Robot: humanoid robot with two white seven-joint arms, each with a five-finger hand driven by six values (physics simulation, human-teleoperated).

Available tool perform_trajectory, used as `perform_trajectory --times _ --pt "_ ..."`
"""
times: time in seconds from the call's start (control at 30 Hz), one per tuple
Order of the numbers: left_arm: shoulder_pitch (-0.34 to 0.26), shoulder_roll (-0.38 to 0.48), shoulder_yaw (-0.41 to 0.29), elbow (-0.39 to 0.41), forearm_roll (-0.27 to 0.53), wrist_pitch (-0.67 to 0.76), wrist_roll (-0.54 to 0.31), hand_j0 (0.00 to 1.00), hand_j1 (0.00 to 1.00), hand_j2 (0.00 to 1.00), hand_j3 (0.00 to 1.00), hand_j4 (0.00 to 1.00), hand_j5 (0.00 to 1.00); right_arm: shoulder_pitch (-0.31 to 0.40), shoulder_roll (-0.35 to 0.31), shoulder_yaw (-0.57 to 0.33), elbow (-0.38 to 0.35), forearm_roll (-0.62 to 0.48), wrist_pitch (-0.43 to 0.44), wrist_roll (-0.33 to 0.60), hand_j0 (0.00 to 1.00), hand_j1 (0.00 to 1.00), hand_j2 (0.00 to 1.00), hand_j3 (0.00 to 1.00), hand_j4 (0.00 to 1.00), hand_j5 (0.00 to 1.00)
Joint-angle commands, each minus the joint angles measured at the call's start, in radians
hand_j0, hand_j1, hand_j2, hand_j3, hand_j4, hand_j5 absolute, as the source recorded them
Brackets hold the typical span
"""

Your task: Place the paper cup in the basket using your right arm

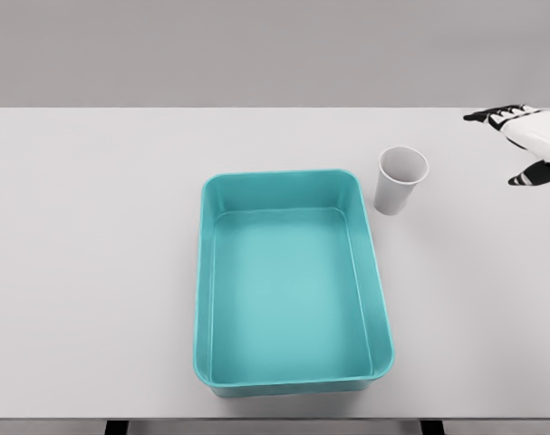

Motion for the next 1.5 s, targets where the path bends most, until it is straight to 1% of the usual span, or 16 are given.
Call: perform_trajectory --times 0.0,0.17,0.2,0.23,0.27,0.3,0.33,0.37,0.47,0.53,0.7,0.8,0.9,1.1,1.23,1.47 --pt "0.0 0.0 0.0 0.0 0.0 0.0 0.0 1.0 1.0 1.0 1.0 1.0 1.0 0.0 0.001 0.007 0.004 -0.002 0.0 -0.004 1.0 1.0 1.0 1.0 1.0 1.0" --pt "0.0 0.0 0.0 0.0 0.0 0.0 0.0 1.0 1.0 1.0 1.0 1.0 1.0 -0.035 0.029 -0.01 0.004 -0.01 -0.015 0.008 1.0 1.0 1.0 1.0 1.0 1.0" --pt "0.0 0.0 0.0 0.0 0.0 0.0 0.0 1.0 1.0 1.0 1.0 1.0 1.0 -0.034 0.036 -0.008 0.016 -0.01 -0.015 0.003 1.0 1.0 1.0 1.0 1.0 1.0" --pt "0.0 0.0 0.0 0.0 0.0 0.0 0.0 1.0 1.0 1.0 1.0 1.0 1.0 -0.029 0.05 -0.005 0.061 -0.023 -0.026 -0.003 1.0 1.0 1.0 1.0 1.0 1.0" --pt "0.0 0.0 0.0 0.0 0.0 0.0 0.0 1.0 1.0 1.0 1.0 1.0 1.0 -0.025 0.052 -0.002 0.082 -0.068 -0.063 -0.003 1.0 1.0 1.0 1.0 1.0 1.0" --pt "0.0 0.0 0.0 0.0 0.0 0.0 0.0 1.0 1.0 1.0 1.0 1.0 1.0 -0.023 0.066 -0.001 0.119 -0.183 -0.098 -0.003 1.0 1.0 1.0 1.0 1.0 1.0" --pt "0.0 0.0 0.0 0.0 0.0 0.0 0.0 1.0 1.0 1.0 1.0 1.0 1.0 -0.023 0.075 0.004 0.133 -0.244 -0.098 -0.003 1.0 1.0 1.0 1.0 1.0 1.0" --pt "0.0 0.0 0.0 0.0 0.0 0.001 0.0 1.0 1.0 1.0 1.0 1.0 1.0 -0.021 0.081 0.015 0.161 -0.373 -0.103 -0.004 1.0 1.0 1.0 1.0 1.0 1.0" --pt "0.0 0.0 0.0 0.0 0.0 0.0 0.0 1.0 1.0 1.0 1.0 1.0 1.0 -0.012 0.089 0.012 0.171 -0.546 -0.104 -0.003 1.0 1.0 1.0 1.0 1.0 1.0" --pt "0.0 0.0 0.0 0.0 0.0 0.0 0.0 1.0 1.0 1.0 1.0 1.0 1.0 0.009 0.119 0.012 0.196 -0.64 -0.108 -0.003 1.0 1.0 1.0 1.0 1.0 1.0" --pt "0.0 0.0 0.0 0.0 0.0 0.0 0.0 1.0 1.0 1.0 1.0 1.0 1.0 0.049 0.179 0.007 0.222 -0.712 -0.138 -0.004 1.0 1.0 1.0 1.0 1.0 1.0" --pt "0.0 0.0 0.0 0.0 0.0 0.0 0.0 1.0 1.0 1.0 1.0 1.0 1.0 0.109 0.187 0.004 0.236 -0.769 -0.203 -0.004 1.0 1.0 1.0 1.0 1.0 1.0" --pt "0.0 0.0 0.0 0.0 0.0 0.0 0.0 1.0 1.0 1.0 1.0 1.0 1.0 0.132 0.207 0.004 0.236 -0.819 -0.216 -0.006 1.0 1.0 1.0 1.0 1.0 1.0" --pt "0.0 0.0 0.0 0.0 0.0 0.0 0.0 1.0 1.0 1.0 1.0 1.0 1.0 0.144 0.256 -0.004 0.242 -0.885 -0.215 -0.004 1.0 1.0 1.0 1.0 1.0 1.0" --pt "0.0 0.0 0.0 0.0 0.0 0.0 0.0 1.0 1.0 1.0 1.0 1.0 1.0 0.144 0.273 -0.004 0.251 -0.887 -0.213 -0.006 1.0 1.0 1.0 1.0 1.0 1.0" --pt "0.0 0.0 0.0 0.0 0.0 0.0 0.0 1.0 1.0 1.0 1.0 1.0 1.0 0.144 0.349 0.001 0.319 -0.878 -0.213 -0.004 1.0 1.0 1.0 1.0 1.0 1.0"
